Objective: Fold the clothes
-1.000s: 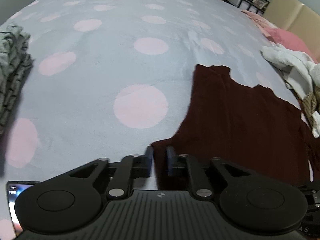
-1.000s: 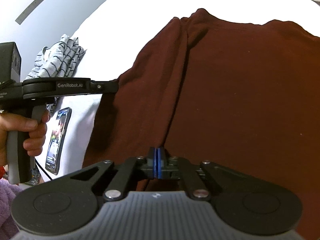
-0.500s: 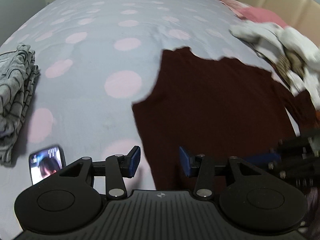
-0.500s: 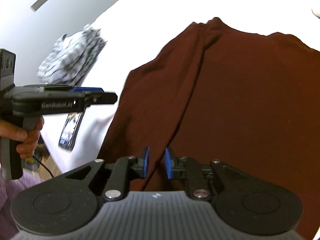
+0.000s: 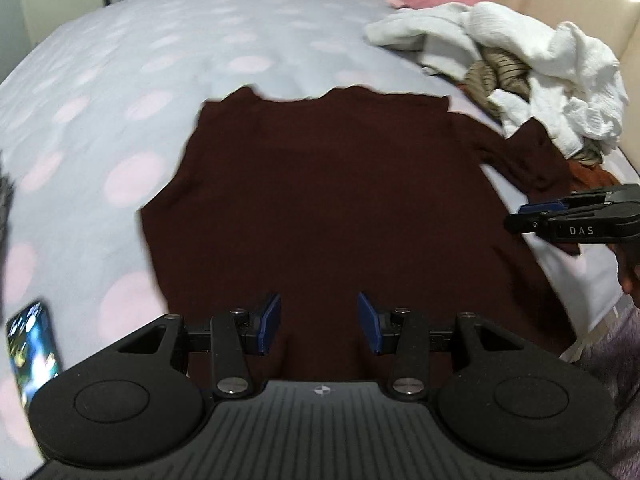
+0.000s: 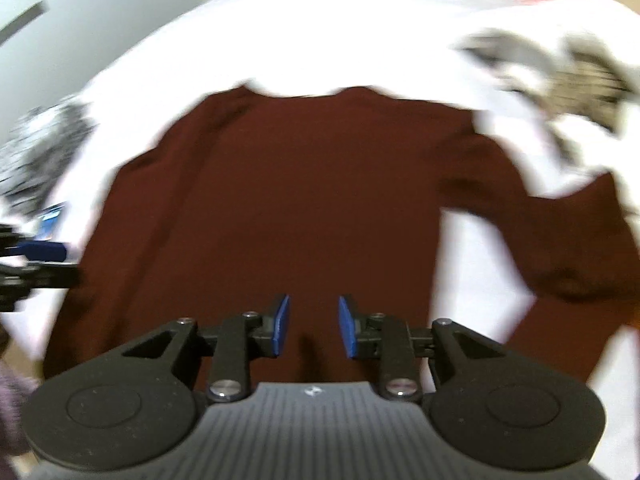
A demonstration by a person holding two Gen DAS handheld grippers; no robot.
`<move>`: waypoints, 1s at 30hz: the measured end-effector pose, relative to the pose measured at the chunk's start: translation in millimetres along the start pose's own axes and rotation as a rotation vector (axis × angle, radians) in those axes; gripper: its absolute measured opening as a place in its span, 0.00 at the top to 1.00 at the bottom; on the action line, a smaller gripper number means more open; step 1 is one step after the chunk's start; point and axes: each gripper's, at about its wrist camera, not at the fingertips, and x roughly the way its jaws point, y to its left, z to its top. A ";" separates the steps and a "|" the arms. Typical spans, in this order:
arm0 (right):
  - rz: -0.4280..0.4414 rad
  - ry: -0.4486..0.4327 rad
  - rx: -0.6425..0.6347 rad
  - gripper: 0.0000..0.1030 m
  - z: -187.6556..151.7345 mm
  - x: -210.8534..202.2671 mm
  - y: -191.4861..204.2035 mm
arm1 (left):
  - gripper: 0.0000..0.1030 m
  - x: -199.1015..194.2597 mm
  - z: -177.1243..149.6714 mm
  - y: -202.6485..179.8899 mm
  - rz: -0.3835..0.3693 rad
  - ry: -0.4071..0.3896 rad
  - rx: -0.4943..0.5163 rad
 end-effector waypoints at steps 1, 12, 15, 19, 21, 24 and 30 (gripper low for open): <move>-0.041 -0.010 0.020 0.63 -2.1 -3.4 -14.3 | 0.61 3.9 6.3 -7.2 -0.011 -0.005 0.009; -0.185 -0.052 0.260 0.53 -15.4 -18.7 -116.5 | 0.61 51.4 51.7 -69.3 -0.096 -0.023 0.060; -0.150 -0.031 0.248 0.53 -19.2 -7.1 -113.5 | 0.61 64.7 59.3 -79.6 -0.115 -0.006 0.069; -0.170 0.005 0.207 0.53 -19.5 9.8 -106.3 | 0.61 74.5 65.1 -91.0 -0.135 0.018 0.086; -0.182 0.020 0.191 0.54 -20.4 12.8 -105.6 | 0.61 73.8 64.1 -94.2 -0.146 0.018 0.078; -0.203 0.037 0.182 0.74 -18.9 11.1 -107.2 | 0.61 70.9 59.6 -96.9 -0.167 0.014 0.056; -0.167 0.015 0.207 0.95 -15.4 -8.1 -104.9 | 0.61 58.6 49.3 -100.1 -0.220 0.007 0.050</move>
